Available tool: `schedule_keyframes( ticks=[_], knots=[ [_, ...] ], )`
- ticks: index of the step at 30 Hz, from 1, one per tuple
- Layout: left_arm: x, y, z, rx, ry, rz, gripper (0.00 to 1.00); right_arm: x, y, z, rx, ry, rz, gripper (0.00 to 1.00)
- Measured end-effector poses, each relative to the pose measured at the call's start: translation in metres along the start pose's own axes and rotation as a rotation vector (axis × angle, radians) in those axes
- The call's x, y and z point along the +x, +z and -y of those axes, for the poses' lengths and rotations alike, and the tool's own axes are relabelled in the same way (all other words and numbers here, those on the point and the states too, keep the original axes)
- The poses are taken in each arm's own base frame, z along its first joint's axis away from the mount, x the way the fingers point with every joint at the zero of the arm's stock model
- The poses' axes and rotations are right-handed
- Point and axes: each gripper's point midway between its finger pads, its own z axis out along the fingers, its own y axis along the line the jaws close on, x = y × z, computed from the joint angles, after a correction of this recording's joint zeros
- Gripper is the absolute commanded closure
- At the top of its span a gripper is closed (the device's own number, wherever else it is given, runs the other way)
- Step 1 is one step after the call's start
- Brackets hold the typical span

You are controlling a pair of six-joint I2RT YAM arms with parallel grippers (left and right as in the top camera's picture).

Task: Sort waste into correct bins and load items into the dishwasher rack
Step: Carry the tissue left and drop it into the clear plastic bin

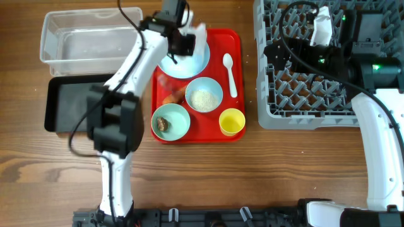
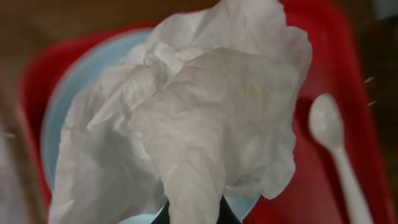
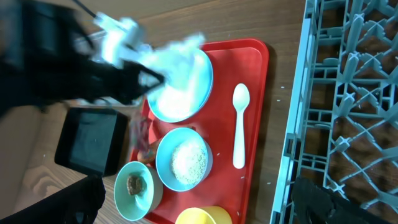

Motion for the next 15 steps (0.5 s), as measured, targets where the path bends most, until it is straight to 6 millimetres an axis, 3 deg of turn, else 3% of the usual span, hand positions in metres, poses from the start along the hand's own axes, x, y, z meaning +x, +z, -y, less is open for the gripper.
schedule_keyframes(
  ticks=[4, 8, 12, 15],
  knots=[
    [-0.040, -0.064, -0.004, -0.060, 0.007, 0.163, 0.96, 0.000, 0.000, 0.000, 0.000, -0.001, 0.001, 0.00],
    [-0.047, -0.081, -0.021, -0.119, -0.036, 0.198, 0.96, 0.000, 0.000, 0.000, 0.000, -0.001, 0.001, 0.00],
    [-0.042, -0.088, -0.074, -0.211, -0.187, 0.191, 0.96, 0.000, 0.000, 0.000, 0.000, 0.000, -0.001, 0.00],
    [-0.025, -0.101, -0.140, -0.293, -0.357, 0.168, 0.96, 0.001, 0.000, 0.000, 0.000, 0.001, -0.002, 0.00]
  ],
)
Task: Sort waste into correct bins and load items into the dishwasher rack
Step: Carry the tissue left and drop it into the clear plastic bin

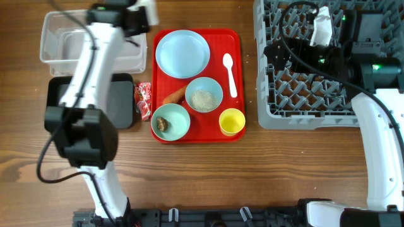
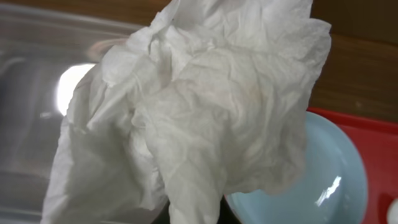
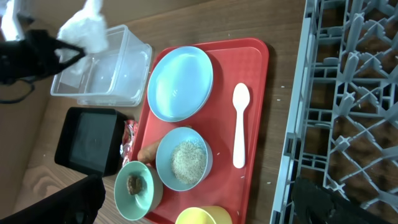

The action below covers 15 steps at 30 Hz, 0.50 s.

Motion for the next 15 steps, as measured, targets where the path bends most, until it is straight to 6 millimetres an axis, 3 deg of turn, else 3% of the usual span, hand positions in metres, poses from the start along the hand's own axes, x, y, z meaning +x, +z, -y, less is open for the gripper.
schedule_keyframes(
  ticks=[2, 5, 9, 10, 11, 12, 15],
  knots=[
    [-0.003, 0.001, -0.053, -0.072, -0.115, -0.019, 0.96, 0.000, 0.000, 0.000, 0.000, -0.001, 0.000, 0.00],
    [-0.004, 0.001, -0.102, -0.130, -0.218, -0.031, 0.96, -0.001, 0.000, 0.000, 0.000, -0.002, 0.003, 0.00],
    [-0.004, 0.001, -0.129, -0.138, -0.284, -0.034, 0.95, -0.002, 0.000, 0.000, -0.001, -0.004, 0.006, 0.00],
    [-0.004, 0.001, -0.128, -0.127, -0.284, -0.036, 0.70, -0.002, 0.000, 0.000, -0.001, -0.004, 0.006, 0.00],
    [-0.003, 0.002, -0.125, -0.121, -0.281, -0.040, 0.31, -0.002, 0.000, 0.000, -0.001, -0.004, 0.006, 0.00],
    [-0.002, 0.006, -0.123, -0.116, -0.275, -0.045, 0.12, -0.002, 0.000, 0.000, -0.001, -0.004, 0.006, 0.00],
    [0.006, 0.023, -0.122, -0.116, -0.270, -0.078, 0.00, -0.002, 0.000, 0.000, -0.001, -0.004, 0.006, 0.00]
  ],
)
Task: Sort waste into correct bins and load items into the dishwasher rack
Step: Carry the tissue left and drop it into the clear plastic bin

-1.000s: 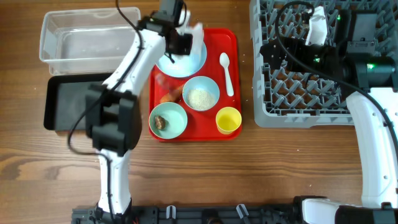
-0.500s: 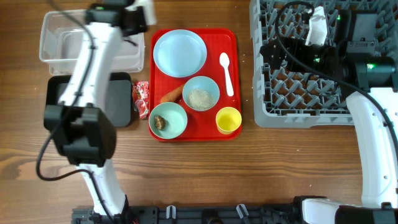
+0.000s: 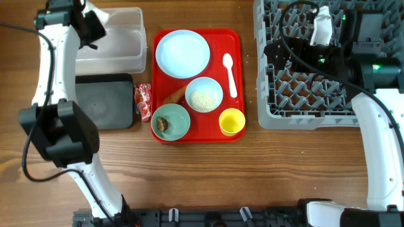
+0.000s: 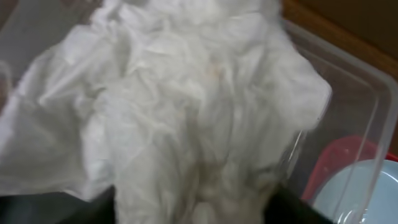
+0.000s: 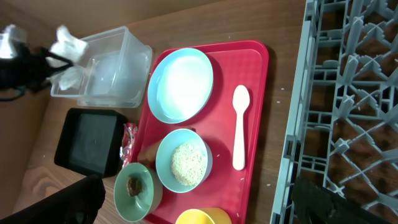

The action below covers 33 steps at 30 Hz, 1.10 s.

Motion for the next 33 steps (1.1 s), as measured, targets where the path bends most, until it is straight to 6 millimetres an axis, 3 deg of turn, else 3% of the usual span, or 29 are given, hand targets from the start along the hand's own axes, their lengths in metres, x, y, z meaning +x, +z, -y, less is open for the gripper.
schedule_keyframes(
  ticks=[4, 13, 14, 16, 18, 19, 20, 21, 22, 23, 24, 25, 26, 27, 33],
  knots=[
    [0.012, 0.024, -0.002, -0.016, 0.003, -0.050, 0.00, 0.000, 0.000, 0.000, 0.000, 0.000, 0.000, 0.00],
    [0.010, 0.026, 0.004, 0.018, 0.001, -0.043, 0.00, 0.000, 0.000, 0.000, 0.000, -0.008, 0.001, 0.00],
    [0.008, 0.026, 0.007, 0.034, 0.000, -0.037, 0.16, 0.000, 0.000, 0.000, 0.000, -0.008, 0.001, 0.00],
    [0.007, 0.026, 0.010, 0.049, 0.002, -0.033, 0.95, -0.001, 0.000, 0.000, -0.001, -0.010, 0.004, 0.00],
    [0.007, 0.026, 0.012, 0.057, 0.003, -0.035, 0.96, -0.001, 0.000, 0.000, -0.001, -0.009, 0.004, 0.00],
    [0.007, 0.026, 0.012, 0.058, 0.002, -0.034, 0.63, -0.001, 0.000, 0.000, -0.001, -0.009, 0.003, 0.00],
    [0.007, 0.026, 0.012, 0.062, -0.002, -0.035, 0.00, -0.001, 0.000, 0.000, -0.001, -0.009, 0.003, 0.00],
    [0.007, 0.026, 0.013, 0.065, -0.009, -0.036, 0.00, -0.001, 0.000, 0.000, 0.000, -0.009, 0.003, 0.00],
    [0.006, 0.026, 0.015, 0.069, -0.018, -0.033, 0.36, -0.001, 0.000, 0.000, 0.000, -0.009, 0.003, 0.00],
    [0.005, 0.026, 0.017, 0.075, -0.030, -0.028, 0.96, -0.001, 0.000, 0.000, 0.000, -0.010, 0.003, 0.00],
    [0.005, 0.026, 0.018, 0.078, -0.044, -0.030, 0.96, -0.001, 0.000, 0.000, 0.000, -0.009, 0.003, 0.00],
    [0.006, 0.026, 0.019, 0.084, -0.050, -0.033, 0.96, -0.001, 0.000, 0.000, 0.000, -0.009, 0.003, 0.00],
    [0.007, 0.025, 0.020, 0.088, -0.052, -0.036, 0.74, -0.001, 0.000, 0.000, 0.000, -0.009, 0.003, 0.00],
    [0.007, 0.025, 0.021, 0.091, -0.054, -0.038, 0.00, -0.001, 0.000, 0.000, 0.000, -0.009, 0.003, 0.00],
    [0.014, 0.025, 0.026, 0.105, -0.060, -0.064, 0.00, -0.001, 0.000, 0.000, 0.000, -0.010, 0.004, 0.00]
  ],
)
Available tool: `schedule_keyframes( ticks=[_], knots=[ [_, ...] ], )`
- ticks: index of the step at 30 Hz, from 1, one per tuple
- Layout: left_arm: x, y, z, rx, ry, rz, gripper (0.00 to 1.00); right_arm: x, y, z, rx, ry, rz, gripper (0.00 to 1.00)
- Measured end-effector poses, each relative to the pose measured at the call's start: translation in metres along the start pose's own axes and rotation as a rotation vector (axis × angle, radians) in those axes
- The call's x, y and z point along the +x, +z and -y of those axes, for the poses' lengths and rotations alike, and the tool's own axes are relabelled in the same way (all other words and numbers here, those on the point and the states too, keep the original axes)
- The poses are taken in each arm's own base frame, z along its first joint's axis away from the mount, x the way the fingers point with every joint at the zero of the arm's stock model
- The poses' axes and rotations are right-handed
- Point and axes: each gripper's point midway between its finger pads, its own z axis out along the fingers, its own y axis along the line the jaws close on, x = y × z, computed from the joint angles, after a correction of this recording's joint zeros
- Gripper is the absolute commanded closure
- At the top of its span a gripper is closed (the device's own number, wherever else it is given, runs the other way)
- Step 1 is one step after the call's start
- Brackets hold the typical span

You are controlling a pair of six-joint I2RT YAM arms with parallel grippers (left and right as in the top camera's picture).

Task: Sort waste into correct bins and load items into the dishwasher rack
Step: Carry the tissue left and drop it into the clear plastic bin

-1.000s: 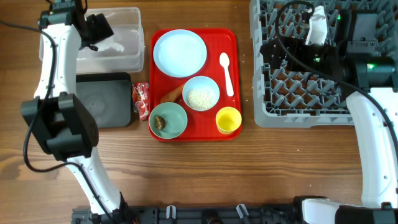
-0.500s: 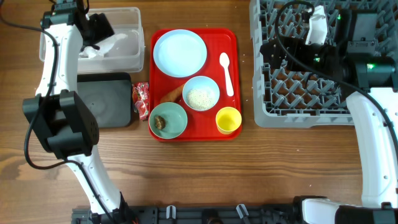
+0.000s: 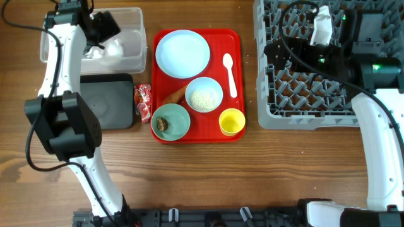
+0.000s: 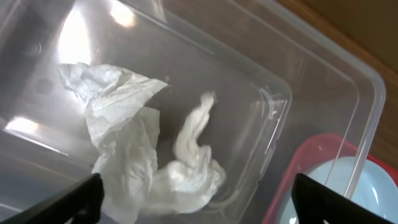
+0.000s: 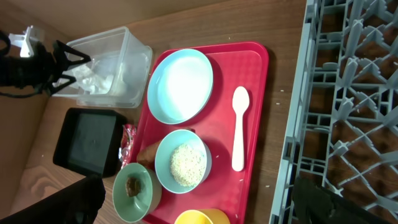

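A crumpled white tissue lies loose inside the clear plastic bin at the table's far left. My left gripper hovers over it, open and empty, with its dark fingertips at the bottom corners of the left wrist view. The red tray holds a pale blue plate, a white spoon, a blue bowl of rice, a green bowl with scraps, a yellow cup and an orange food piece. My right gripper is open above the grey dishwasher rack.
A black bin sits just in front of the clear one. A red wrapper lies on the wood between the black bin and the tray. The rack fills the far right of the table.
My left gripper has opened and the tissue it held over the clear bin now lies on the bin's floor. The right arm has not moved.
My left gripper held the tissue above the blue plate on the tray. Then it was at the clear bin's right edge, then over the bin's inside, still shut on the tissue. Now the tissue rests in the bin and the plate is bare.
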Motion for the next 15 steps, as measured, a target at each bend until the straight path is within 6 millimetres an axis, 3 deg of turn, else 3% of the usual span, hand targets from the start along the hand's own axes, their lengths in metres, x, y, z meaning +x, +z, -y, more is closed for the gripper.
schedule_keyframes(
  ticks=[6, 15],
  knots=[
    [0.028, -0.004, 0.027, 0.178, 0.164, -0.127, 0.00, 0.000, 0.000, 0.000, 0.001, 0.000, 0.000, 0.00],
    [0.042, -0.011, 0.046, 0.314, 0.307, -0.168, 0.01, 0.000, 0.000, 0.001, 0.008, 0.000, 0.001, 0.00]
  ],
)
